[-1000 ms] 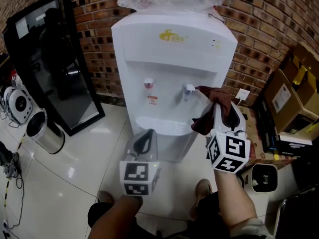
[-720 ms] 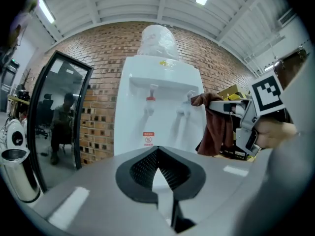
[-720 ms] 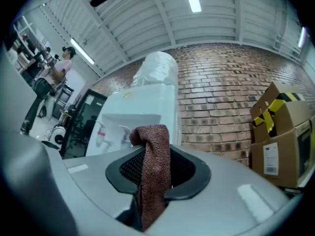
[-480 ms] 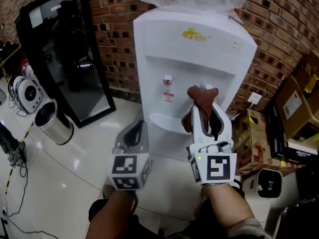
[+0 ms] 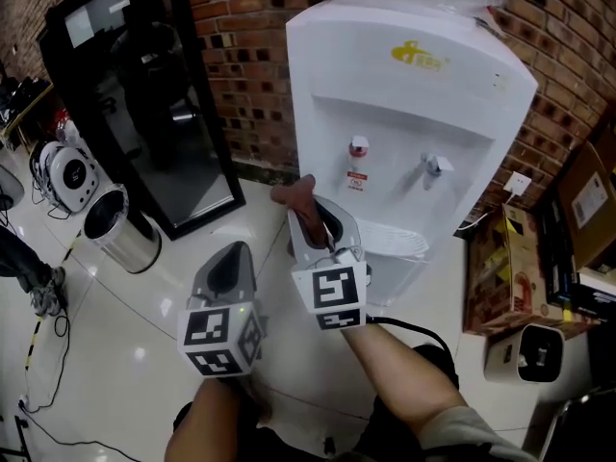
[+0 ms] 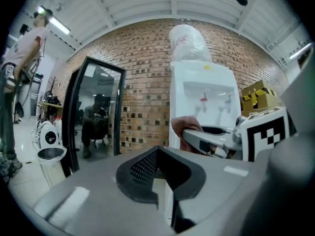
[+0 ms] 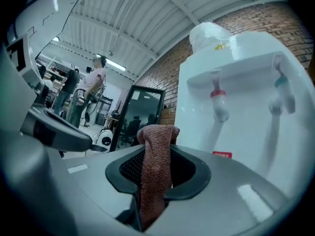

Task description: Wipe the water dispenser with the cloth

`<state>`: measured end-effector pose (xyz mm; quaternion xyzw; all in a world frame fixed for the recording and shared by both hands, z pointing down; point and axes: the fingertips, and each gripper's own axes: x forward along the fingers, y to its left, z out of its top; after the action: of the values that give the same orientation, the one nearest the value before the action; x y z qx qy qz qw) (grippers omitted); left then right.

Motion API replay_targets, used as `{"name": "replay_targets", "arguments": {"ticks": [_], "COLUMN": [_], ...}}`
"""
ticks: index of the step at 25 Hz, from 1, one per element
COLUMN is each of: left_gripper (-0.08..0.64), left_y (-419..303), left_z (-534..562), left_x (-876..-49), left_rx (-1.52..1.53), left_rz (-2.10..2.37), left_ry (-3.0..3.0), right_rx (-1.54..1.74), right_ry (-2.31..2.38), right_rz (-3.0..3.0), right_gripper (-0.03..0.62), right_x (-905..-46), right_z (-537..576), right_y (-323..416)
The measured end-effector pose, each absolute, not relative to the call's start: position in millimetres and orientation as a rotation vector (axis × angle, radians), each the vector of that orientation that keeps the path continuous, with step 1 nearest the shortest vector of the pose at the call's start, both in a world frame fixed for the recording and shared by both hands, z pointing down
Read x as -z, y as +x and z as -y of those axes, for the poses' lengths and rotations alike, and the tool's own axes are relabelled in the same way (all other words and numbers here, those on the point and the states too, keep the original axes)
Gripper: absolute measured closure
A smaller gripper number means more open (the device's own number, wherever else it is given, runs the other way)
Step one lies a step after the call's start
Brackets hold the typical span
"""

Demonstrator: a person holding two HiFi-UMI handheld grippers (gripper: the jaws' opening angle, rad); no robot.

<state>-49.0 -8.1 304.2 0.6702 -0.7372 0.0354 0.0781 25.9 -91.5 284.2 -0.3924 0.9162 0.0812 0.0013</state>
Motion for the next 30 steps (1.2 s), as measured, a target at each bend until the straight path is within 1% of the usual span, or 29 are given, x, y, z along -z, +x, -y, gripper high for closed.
{"name": "replay_targets", "arguments": {"ticks": [5,10,16,24,30], "left_gripper": [0.560,0.560,0.560,0.560,0.560], "left_y": [-42.3,-20.8,-8.5,9.4,32.0], "left_z": [15.7,32.5,38.8,45.5,53.3], "left_x": [-310.8,-317.3,-319.6,-318.3,-320.0], "left_rx": [-0.209,-0.275,-0.261,-0.200,-0.179], "left_rz": [2.207,2.158,2.129,2.089,2.038], "left_ry": [2.055,2.123,2.145,2.171,2.216], "right_rx": [-0.176,-0.117,-0.128,-0.063,-0.090], "right_ry": [-1.328,-1.406,-1.439,-1.598,-1.656], "right_rz": [-2.909,-2.887,-2.884,-2.814,-2.813], "right_gripper": [0.476,0.476,0.476,0.480,0.480], "right_x": [-312.5,-317.7,-314.4,-310.4,-308.5], "right_z": [117.6,135.3,137.4,159.3,158.5], "right_y": [26.7,38.9,47.4,87.1,102.5]}}
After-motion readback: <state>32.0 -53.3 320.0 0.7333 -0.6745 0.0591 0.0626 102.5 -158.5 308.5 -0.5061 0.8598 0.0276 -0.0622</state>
